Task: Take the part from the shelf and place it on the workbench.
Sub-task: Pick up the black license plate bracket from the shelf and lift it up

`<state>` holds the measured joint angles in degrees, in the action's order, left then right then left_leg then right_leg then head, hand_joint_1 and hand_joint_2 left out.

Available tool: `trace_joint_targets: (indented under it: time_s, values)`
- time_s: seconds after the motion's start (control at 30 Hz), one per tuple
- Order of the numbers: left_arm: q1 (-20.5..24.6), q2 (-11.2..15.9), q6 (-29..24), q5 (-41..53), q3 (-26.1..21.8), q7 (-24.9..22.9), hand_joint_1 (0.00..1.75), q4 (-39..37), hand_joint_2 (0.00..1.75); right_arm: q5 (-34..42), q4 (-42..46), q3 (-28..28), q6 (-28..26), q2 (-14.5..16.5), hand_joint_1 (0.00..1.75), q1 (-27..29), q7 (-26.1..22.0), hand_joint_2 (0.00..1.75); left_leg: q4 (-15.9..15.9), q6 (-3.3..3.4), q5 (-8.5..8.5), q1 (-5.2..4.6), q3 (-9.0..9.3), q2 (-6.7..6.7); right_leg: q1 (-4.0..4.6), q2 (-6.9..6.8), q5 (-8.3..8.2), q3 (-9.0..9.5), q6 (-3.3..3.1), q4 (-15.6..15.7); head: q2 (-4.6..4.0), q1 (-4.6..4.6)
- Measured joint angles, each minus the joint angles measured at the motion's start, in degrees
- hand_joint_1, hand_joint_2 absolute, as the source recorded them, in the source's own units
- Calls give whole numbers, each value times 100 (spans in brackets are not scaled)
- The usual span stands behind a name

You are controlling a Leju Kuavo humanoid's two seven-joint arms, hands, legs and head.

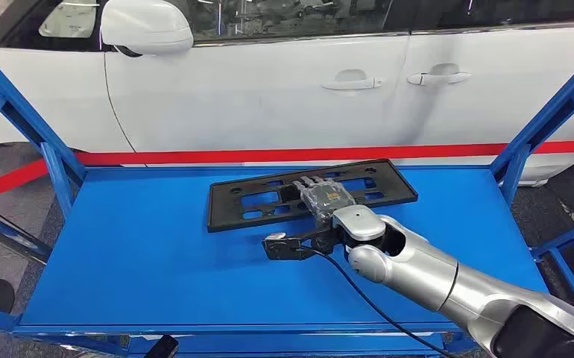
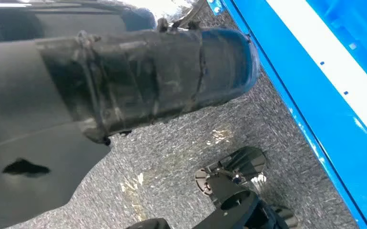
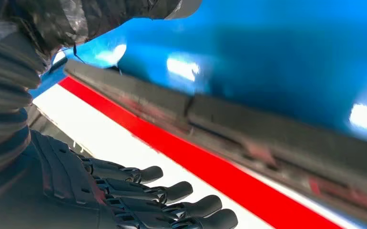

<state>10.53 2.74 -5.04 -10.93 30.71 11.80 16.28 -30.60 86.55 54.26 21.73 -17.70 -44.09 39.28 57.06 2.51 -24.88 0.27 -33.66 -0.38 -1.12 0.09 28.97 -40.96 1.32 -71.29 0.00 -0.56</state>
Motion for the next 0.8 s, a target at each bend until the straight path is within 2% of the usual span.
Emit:
trace_joint_targets:
  time_s: [0.03, 0.07, 0.13, 0.23, 0.3, 0.33, 0.4, 0.43, 0.47, 0.5, 0.53, 0.57, 0.63, 0.7, 0.77, 0.8]
  values:
    - [0, -3, 6, 1, 0, 0, 0, 0, 0, -1, -11, -13, -8, 0, 0, 0, 0, 175, 20, -10, -15, 0, 0, -2, -1, -3, -123, 128, -7, 258, 0, 0]
    - [2, -7, 16, 1, 0, 0, 0, 0, 0, -2, -24, -28, -15, 1, 0, -1, 0, 175, 44, -25, -30, -1, -8, -3, 1, -6, -176, 227, -17, 467, 0, -2]
    - [18, -15, 73, -1, 0, 2, 0, 0, 0, -8, -78, -76, -43, 17, 0, 0, 0, 175, 135, -82, -82, -27, -50, -5, 11, -9, -340, 503, -49, 1037, 0, -11]
    - [44, -17, 174, -2, 0, 15, 0, 0, 0, -44, -199, -121, -69, 39, 0, 8, 0, 175, 157, -160, -89, -39, -91, -3, 26, -2, -349, 535, -112, 1139, 0, -10]
    - [52, -27, 203, 1, 0, 22, 0, 0, 0, -66, -302, -155, -78, 46, 0, 8, 0, 175, 280, -228, -187, -24, -150, 2, 2, -7, -377, 539, -172, 1167, 0, -24]
    - [60, -32, 207, 3, 0, 24, 0, 0, 0, -63, -356, -168, -78, 51, 0, 9, 0, 175, 492, -265, -317, -15, -247, 6, -14, -9, -388, 541, -197, 1180, 0, -32]
    - [75, -36, 210, 8, 0, 25, 0, 0, 0, -33, -489, -180, -64, 61, 0, 26, 0, 175, 1196, -327, -653, 3, -575, 9, -16, -11, -393, 535, -219, 1183, 0, -52]
    - [79, -36, 216, 9, 0, 25, 0, 0, 0, -13, -563, -181, -46, 63, 0, 42, 0, 175, 1523, -343, -763, 10, -737, 10, -16, -13, -392, 532, -219, 1183, 0, -50]
    - [79, -36, 230, 10, 0, 25, 0, 0, 0, 9, -638, -181, -15, 63, 0, 57, 0, 175, 1690, -350, -775, 16, -826, 10, -15, -14, -392, 530, -219, 1182, 0, -51]
    - [79, -36, 251, 10, 0, 24, 0, 0, 0, 31, -702, -183, 27, 64, 0, 65, 0, 175, 1636, -348, -682, 20, -808, 10, -16, -15, -392, 532, -219, 1182, 0, -51]
    - [82, -36, 275, 9, 0, 25, 0, 0, 0, 53, -754, -186, 79, 66, 0, 67, 0, 175, 1372, -335, -503, 23, -682, 10, -16, -13, -391, 538, -217, 1182, 0, -51]
    - [91, -36, 298, 5, 0, 28, 0, 0, 0, 74, -795, -192, 125, 70, 5, 63, 0, 175, 960, -315, -306, 25, -484, 10, -17, -11, -389, 547, -212, 1182, 0, -51]
    - [120, -36, 327, -12, 0, 52, 0, 0, 0, 109, -866, -212, 168, 77, 92, 55, 0, 175, 287, -257, -91, 1, -140, 4, -3, -8, -388, 554, -173, 1186, 0, -48]
    - [132, -35, 351, -37, 0, 86, 0, 0, 0, 143, -936, -227, 152, 79, 174, 56, 0, 175, 113, -197, -89, -34, -51, -3, 3, -6, -404, 551, -105, 1207, 0, -46]
    - [130, -34, 371, -50, 0, 107, 0, 0, 0, 184, -1000, -233, 137, 78, 175, 65, 0, 175, 59, -124, -46, -25, -34, 2, -3, -4, -406, 553, -36, 1221, 0, -42]
    - [133, -34, 378, -52, 0, 114, 0, 0, 0, 204, -1032, -238, 131, 78, 175, 67, 0, 175, 18, -87, -18, -14, -17, 7, -2, -5, -350, 523, -11, 1158, 0, -37]
